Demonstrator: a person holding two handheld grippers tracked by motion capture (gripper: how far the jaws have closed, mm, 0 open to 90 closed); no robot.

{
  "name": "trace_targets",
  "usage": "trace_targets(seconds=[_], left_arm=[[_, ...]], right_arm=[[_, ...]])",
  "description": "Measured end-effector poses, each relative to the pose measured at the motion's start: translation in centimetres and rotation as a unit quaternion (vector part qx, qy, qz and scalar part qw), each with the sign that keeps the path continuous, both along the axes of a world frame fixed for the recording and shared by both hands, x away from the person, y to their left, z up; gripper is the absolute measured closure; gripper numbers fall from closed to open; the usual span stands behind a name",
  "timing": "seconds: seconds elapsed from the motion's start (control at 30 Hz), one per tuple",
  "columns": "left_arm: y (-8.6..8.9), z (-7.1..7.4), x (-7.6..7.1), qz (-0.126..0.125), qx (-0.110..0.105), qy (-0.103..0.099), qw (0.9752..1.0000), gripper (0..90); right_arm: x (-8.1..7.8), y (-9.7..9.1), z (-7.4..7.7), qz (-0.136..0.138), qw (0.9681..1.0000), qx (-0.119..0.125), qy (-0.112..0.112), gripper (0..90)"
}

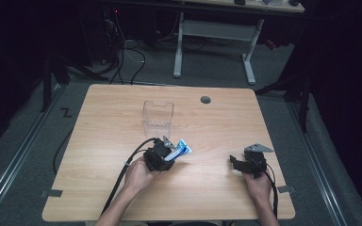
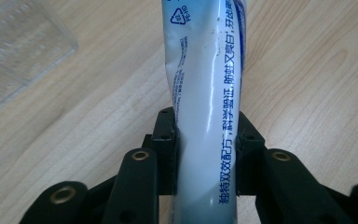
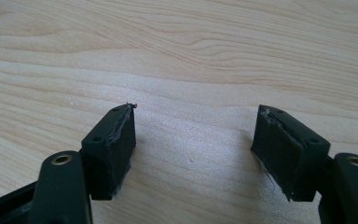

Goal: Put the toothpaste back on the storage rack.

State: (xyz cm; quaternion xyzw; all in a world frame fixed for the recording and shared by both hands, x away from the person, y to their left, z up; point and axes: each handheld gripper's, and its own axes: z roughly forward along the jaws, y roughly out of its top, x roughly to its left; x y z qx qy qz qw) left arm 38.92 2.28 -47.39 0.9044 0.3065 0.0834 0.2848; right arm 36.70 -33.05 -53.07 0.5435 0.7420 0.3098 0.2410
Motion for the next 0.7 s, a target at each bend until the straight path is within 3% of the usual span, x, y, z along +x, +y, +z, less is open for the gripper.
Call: trace_targets(seconds=[0.23, 0.7], left_arm=[[1.6, 1.7, 0.0, 0.018, -0.029, -0.023, 0.9991, 68.7], [3.3, 2.2, 0.8, 0.038, -0.05, -0.019, 0.9978, 68.2]], right_arm=[[0.0, 0.0, 0.0, 0.0, 1.0, 0.0, 0.0, 29.8], [0.0, 0.0, 0.0, 0.0, 1.0, 0.0, 0.0, 29.8]])
